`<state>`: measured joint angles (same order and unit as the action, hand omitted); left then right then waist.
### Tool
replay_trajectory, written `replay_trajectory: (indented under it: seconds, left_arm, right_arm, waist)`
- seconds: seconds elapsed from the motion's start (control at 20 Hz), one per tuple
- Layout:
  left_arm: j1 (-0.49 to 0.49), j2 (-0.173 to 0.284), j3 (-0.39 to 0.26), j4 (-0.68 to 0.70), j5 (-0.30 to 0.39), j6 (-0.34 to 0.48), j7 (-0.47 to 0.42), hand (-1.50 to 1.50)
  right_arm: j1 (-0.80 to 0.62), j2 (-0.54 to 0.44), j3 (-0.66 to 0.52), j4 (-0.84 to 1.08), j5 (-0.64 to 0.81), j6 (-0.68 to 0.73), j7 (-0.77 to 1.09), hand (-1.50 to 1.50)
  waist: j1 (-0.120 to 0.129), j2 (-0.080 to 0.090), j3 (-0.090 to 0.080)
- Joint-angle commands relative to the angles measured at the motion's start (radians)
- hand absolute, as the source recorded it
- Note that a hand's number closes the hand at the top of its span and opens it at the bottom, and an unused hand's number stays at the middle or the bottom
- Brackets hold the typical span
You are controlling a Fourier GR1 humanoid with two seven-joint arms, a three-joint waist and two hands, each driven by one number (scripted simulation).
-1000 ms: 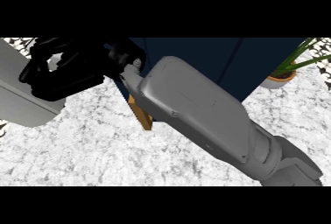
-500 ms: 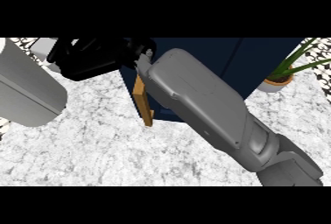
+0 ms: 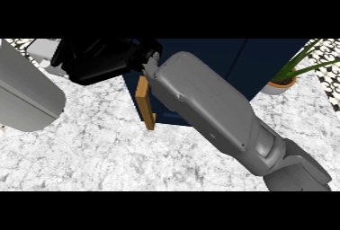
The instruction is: Pick up the wine, place it into the cabinet and close the cabinet
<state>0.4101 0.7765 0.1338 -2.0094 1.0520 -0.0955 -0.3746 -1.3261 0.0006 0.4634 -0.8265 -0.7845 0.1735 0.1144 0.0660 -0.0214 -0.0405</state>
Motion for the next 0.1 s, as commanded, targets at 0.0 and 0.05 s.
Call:
replay_trajectory:
  seconds: [0.0, 0.05]
  left_arm:
    - [-0.015, -0.010, -0.036, -0.022, 0.005, 0.014, 0.019, -1.50]
    - [-0.022, -0.012, -0.039, -0.029, 0.012, 0.025, 0.025, -1.50]
  right_arm:
    - [0.056, -0.159, -0.080, 0.140, 0.028, -0.074, -0.033, 1.50]
    - [0.045, -0.160, -0.079, 0.147, 0.023, -0.069, -0.032, 1.50]
  waist:
    - [-0.071, 0.055, 0.039]
    - [-0.069, 0.058, 0.039]
